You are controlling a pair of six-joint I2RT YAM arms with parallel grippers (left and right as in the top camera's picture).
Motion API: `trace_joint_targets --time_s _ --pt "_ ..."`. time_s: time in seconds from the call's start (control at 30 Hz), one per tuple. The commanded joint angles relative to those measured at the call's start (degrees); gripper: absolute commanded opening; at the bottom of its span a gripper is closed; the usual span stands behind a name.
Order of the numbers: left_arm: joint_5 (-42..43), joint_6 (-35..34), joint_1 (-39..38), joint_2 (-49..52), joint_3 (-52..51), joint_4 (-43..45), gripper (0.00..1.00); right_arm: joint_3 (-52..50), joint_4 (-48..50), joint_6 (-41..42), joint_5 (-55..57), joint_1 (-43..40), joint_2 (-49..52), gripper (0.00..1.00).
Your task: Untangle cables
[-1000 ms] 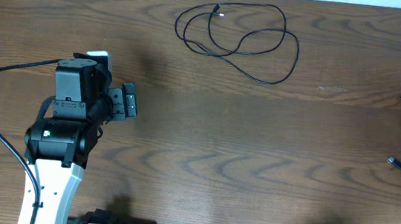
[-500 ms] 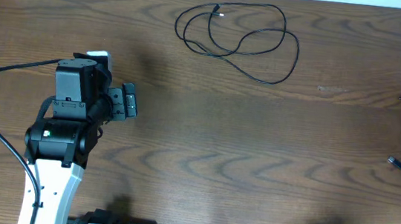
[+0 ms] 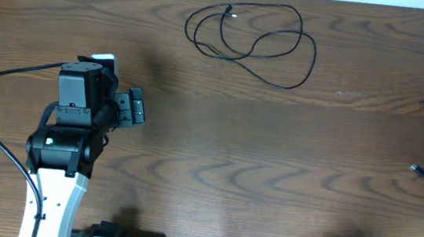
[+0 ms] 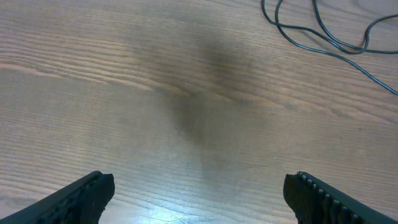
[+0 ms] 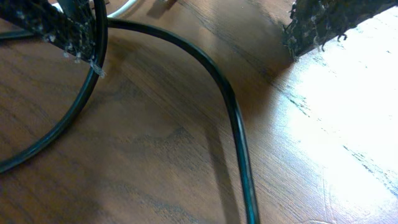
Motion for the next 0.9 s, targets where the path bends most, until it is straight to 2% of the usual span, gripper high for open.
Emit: trace_joint_targets --time_s 0.0,0.13,0.3,0.63,0.8,0.87 --pt "-0.52 -0.5 0.31 0.0 1.22 0.22 0.92 -0.59 2.32 -1.18 -0.2 0.39 3.28 0.93" --pt "-0.52 -0.5 0.31 0.0 1.22 0.22 0.92 -0.59 4.59 -1.16 -0.22 0.35 3.3 0.9" --pt "-0.52 -0.5 0.31 0.0 1.22 0.22 0.92 -0.59 5.09 -1.16 -0.92 0.39 5.64 0.93" --pt "-0.52 -0.5 0.31 0.0 1.22 0.22 0.92 -0.59 4.37 -1.16 -3.08 1.09 10.62 0.81" --pt "-0.52 -0.5 0.31 0.0 1.22 0.22 0.93 -0.59 4.04 -1.16 -6.62 1.09 10.69 0.84" --pt "-0.52 -0.5 0.31 0.0 1.22 0.22 0.92 -0.59 4.09 -1.14 -8.37 1.09 10.69 0.88"
